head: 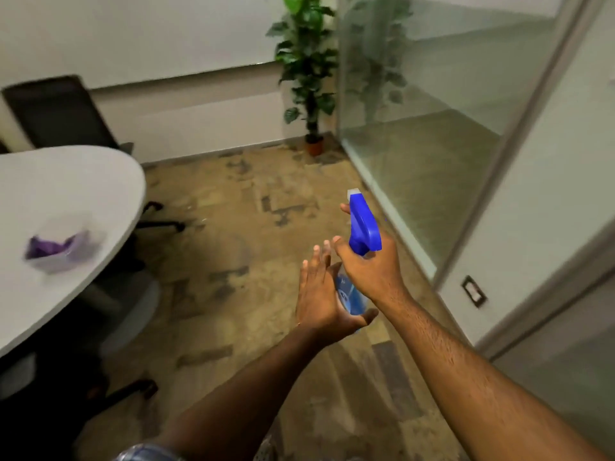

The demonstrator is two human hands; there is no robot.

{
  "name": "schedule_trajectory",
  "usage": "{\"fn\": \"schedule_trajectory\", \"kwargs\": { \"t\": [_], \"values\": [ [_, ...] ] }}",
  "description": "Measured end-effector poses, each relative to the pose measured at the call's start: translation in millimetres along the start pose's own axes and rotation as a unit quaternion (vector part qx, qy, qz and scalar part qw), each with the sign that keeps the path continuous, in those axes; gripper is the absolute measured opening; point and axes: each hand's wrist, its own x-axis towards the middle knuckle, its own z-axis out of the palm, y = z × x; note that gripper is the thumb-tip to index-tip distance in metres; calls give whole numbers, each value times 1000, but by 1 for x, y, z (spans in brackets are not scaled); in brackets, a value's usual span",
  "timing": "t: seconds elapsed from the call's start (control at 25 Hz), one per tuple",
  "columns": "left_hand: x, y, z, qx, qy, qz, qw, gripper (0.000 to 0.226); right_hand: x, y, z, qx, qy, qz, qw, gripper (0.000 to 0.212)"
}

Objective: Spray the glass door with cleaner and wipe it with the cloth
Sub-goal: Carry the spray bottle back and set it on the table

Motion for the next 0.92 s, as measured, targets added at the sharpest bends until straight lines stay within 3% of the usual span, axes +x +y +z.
{"fn": "schedule_trajectory", "kwargs": {
  "t": [0.24,0.4,0.52,0.76,0.92],
  "values": [
    [-45,-98,-69,15,87,-85,992,109,-16,-33,124,15,-116,-44,992,60],
    [-81,-167,-118,12,148,-103,984,106,-32,-59,208,26,-151,-55,987,45],
    [-108,-215,-159,43,145,-131,980,112,-48,-79,275,63,-192,-47,978,37],
    [-150,-293,-227,50,165,-165,971,84,-69,-102,378,133,-250,-8,959,41],
    [-158,-333,-247,55,179,-180,966,100,-69,-105,430,105,-269,-15,957,34]
  ]
}}
